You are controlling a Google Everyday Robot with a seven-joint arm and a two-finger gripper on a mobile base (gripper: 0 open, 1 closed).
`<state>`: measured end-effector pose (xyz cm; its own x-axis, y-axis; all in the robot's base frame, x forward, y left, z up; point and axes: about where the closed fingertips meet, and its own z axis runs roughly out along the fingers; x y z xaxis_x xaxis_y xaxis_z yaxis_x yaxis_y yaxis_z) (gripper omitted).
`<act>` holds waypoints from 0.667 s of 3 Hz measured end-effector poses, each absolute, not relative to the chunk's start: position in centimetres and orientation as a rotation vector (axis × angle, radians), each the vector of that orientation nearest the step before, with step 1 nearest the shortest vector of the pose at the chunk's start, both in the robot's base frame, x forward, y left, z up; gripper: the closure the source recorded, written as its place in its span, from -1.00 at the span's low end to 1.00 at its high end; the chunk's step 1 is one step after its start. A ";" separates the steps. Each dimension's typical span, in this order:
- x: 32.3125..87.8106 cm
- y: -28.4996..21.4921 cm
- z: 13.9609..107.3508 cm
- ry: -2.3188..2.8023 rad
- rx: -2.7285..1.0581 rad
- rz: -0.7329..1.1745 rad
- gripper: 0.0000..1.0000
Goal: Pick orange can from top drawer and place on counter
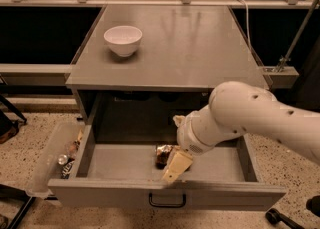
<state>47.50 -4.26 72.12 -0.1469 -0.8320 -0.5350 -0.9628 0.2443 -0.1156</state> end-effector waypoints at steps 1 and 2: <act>48.7 -4.1 74.8 1.964 -1.621 0.024 -1.00; 50.1 -3.2 77.8 1.883 -1.576 -0.087 -1.00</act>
Offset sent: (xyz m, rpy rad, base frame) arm 0.0094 0.0006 0.0209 -0.1250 -0.1749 -0.0441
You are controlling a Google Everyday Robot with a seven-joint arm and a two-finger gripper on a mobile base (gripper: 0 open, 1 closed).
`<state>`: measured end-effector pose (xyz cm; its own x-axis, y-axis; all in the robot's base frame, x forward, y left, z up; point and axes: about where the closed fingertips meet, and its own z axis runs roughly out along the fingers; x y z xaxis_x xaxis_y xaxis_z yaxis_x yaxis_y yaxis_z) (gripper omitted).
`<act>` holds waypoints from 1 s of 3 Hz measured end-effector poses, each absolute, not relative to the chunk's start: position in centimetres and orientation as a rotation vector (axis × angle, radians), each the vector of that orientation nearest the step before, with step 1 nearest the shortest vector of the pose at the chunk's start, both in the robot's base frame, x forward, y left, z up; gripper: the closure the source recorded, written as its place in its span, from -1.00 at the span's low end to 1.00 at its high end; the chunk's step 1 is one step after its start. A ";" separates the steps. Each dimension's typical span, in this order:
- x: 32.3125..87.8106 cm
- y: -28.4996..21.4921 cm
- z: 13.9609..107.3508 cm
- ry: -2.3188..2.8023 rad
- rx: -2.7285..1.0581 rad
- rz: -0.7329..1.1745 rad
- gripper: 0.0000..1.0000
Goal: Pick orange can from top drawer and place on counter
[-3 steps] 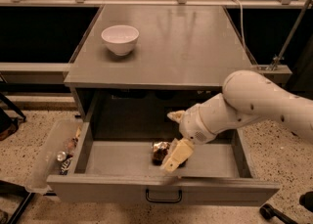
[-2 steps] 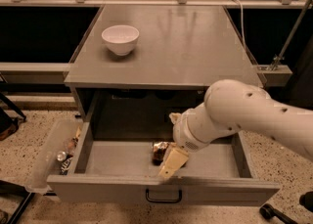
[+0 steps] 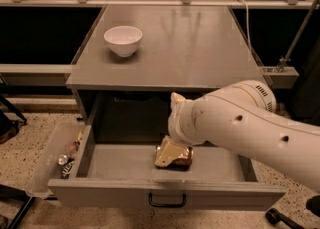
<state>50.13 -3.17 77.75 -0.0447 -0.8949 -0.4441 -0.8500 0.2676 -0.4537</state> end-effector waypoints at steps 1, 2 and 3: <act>52.1 -3.9 76.6 1.909 -1.562 -0.035 -1.00; 53.4 -4.3 76.0 1.921 -1.557 -0.003 -1.00; 54.8 -5.4 75.6 1.925 -1.506 0.023 -1.00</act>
Offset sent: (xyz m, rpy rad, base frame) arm 0.0490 -0.0177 -0.0274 0.0673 0.0847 -0.0098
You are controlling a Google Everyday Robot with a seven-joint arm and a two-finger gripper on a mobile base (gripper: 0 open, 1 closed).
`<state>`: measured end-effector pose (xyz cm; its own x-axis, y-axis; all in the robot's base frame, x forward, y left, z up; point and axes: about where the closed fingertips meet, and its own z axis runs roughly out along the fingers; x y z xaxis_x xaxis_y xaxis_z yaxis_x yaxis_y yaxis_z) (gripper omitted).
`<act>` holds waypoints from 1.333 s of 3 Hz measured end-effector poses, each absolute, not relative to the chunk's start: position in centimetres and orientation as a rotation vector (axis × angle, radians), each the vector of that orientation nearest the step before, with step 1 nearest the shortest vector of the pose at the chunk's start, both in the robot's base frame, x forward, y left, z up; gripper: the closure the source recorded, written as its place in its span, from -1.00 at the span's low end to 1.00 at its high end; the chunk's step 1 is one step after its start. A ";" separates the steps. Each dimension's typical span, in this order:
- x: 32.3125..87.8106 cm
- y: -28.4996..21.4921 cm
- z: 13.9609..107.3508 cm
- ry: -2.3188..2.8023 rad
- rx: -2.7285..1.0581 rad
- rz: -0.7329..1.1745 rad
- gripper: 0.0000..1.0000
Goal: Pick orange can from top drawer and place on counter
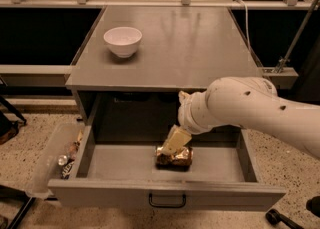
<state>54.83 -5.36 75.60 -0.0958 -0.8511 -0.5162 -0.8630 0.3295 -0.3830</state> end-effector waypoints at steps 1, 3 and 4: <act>55.9 -6.6 74.1 1.924 -1.478 0.065 -1.00; 55.7 -9.1 69.7 1.933 -1.400 0.176 -1.00; 52.4 -9.2 66.1 1.974 -1.415 0.227 -1.00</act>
Offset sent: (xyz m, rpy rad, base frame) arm 0.0495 -0.0597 -0.0703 0.1788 0.0431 -0.0228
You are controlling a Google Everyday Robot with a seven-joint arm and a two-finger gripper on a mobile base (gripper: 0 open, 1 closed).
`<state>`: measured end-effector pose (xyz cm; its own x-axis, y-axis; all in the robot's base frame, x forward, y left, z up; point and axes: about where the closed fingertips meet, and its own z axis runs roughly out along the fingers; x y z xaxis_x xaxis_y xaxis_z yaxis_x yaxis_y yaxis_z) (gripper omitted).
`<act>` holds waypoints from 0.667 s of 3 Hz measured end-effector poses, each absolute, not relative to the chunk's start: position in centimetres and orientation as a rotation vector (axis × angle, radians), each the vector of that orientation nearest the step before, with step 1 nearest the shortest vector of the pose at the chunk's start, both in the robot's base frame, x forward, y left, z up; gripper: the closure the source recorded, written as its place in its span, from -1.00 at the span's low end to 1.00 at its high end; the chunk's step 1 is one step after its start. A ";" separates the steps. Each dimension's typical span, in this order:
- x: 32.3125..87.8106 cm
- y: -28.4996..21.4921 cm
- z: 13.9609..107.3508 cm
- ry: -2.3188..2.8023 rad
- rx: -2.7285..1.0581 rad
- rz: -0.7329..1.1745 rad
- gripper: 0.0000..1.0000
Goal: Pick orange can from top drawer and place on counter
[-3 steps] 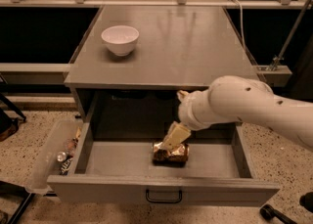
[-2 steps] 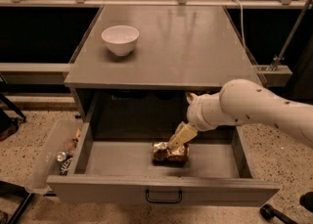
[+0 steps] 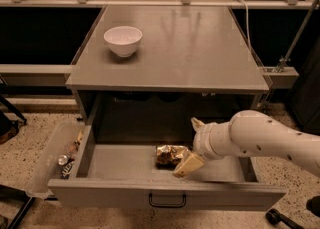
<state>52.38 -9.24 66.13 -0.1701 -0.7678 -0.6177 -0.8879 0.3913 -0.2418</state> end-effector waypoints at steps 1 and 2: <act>52.4 -9.2 66.1 1.974 -1.415 0.227 -1.00; 53.2 -8.1 64.5 1.958 -1.399 0.294 -1.00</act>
Offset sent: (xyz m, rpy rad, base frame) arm 0.0221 0.0241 -0.0319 0.1261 0.0276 0.0239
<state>53.20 -8.09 64.54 -0.1701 -0.7375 -0.6536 -0.8969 0.3906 -0.2073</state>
